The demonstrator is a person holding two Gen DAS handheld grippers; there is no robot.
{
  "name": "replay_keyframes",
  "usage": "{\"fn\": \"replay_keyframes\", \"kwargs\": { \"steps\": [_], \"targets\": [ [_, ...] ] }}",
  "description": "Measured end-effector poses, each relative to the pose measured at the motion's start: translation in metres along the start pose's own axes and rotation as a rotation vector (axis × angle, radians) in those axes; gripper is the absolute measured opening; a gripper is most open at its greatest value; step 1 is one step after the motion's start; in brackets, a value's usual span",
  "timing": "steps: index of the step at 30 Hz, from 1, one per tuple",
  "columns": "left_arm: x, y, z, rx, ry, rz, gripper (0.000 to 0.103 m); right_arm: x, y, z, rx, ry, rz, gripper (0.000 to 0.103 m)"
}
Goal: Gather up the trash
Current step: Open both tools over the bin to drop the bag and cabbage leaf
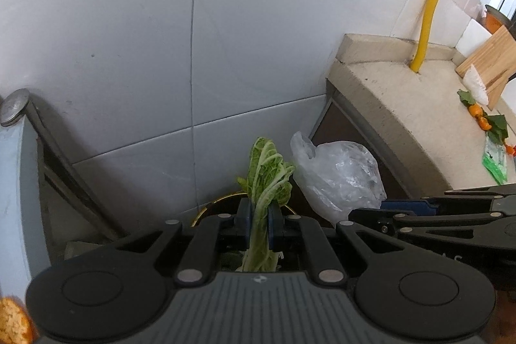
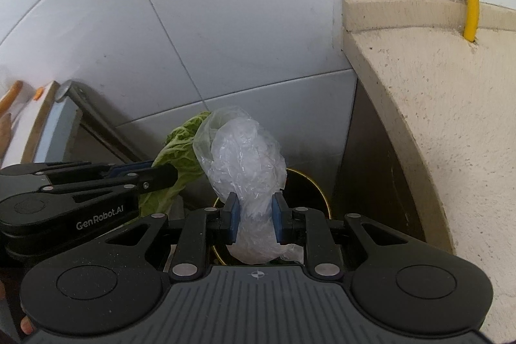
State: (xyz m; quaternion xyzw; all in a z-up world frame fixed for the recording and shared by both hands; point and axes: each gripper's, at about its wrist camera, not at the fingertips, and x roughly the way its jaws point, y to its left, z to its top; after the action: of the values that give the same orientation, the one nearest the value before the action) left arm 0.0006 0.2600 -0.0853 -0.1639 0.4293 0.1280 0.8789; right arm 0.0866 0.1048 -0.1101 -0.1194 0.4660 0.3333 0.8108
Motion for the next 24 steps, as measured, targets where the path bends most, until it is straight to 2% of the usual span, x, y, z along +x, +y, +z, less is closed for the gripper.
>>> {"fn": "replay_keyframes", "kwargs": {
  "steps": [6, 9, 16, 24],
  "targets": [
    [0.008, -0.001, 0.003, 0.0, 0.022, 0.009, 0.006, 0.012, -0.003, 0.005, -0.001, 0.019, 0.0, 0.033],
    [0.012, 0.0, 0.005, -0.005, 0.034, 0.013, 0.01, 0.017, -0.003, 0.007, 0.003, 0.025, -0.002, 0.037],
    [0.018, 0.0, 0.008, -0.003, 0.039, 0.038, 0.02, 0.026, -0.004, 0.007, 0.006, 0.049, -0.001, 0.041],
    [0.021, 0.004, 0.009, -0.016, 0.037, 0.04, 0.021, 0.039, -0.008, 0.012, 0.022, 0.067, -0.003, 0.047]
  ]
}}
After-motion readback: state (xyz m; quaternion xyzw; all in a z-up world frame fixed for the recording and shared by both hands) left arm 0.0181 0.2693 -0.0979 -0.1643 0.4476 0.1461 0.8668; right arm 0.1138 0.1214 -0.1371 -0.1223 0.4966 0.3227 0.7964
